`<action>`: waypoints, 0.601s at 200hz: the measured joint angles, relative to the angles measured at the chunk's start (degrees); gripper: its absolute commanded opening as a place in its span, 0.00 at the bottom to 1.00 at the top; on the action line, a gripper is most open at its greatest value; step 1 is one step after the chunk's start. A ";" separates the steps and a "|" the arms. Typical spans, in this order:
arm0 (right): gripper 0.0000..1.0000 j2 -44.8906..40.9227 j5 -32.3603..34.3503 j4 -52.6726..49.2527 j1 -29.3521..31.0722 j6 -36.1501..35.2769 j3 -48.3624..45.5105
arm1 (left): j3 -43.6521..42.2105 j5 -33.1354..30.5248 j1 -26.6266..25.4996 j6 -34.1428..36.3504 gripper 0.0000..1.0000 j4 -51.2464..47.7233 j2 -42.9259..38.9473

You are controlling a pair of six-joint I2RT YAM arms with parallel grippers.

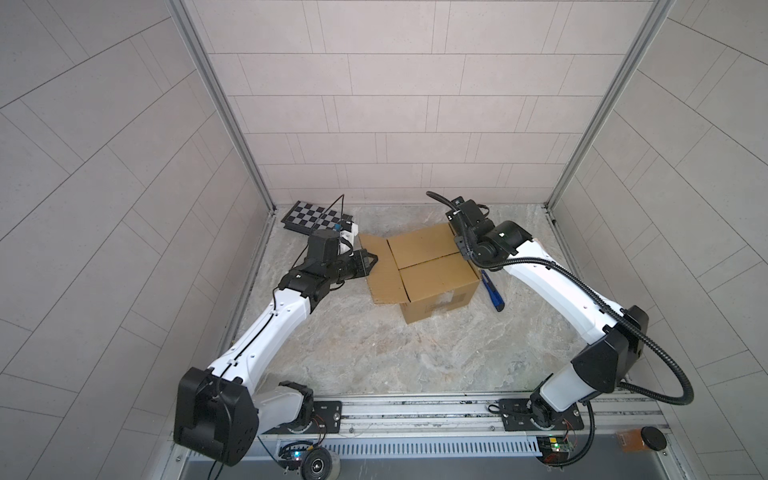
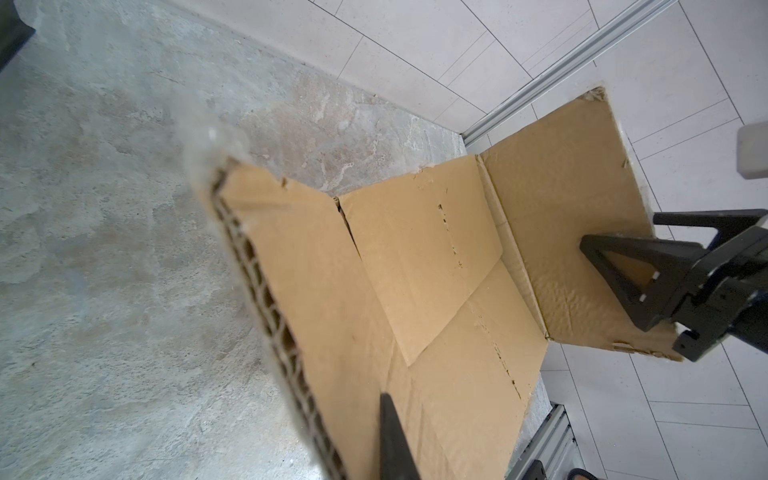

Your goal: Unpack the express box

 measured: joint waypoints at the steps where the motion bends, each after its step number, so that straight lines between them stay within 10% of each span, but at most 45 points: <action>1: 0.57 -0.04 -0.04 0.09 -0.07 0.00 -0.07 | 0.00 0.02 -0.02 -0.02 0.00 0.02 0.00; 120: 0.67 -3.28 -8.68 3.61 -8.26 -1.75 -3.63 | 0.00 0.74 -0.11 0.02 0.00 0.50 0.33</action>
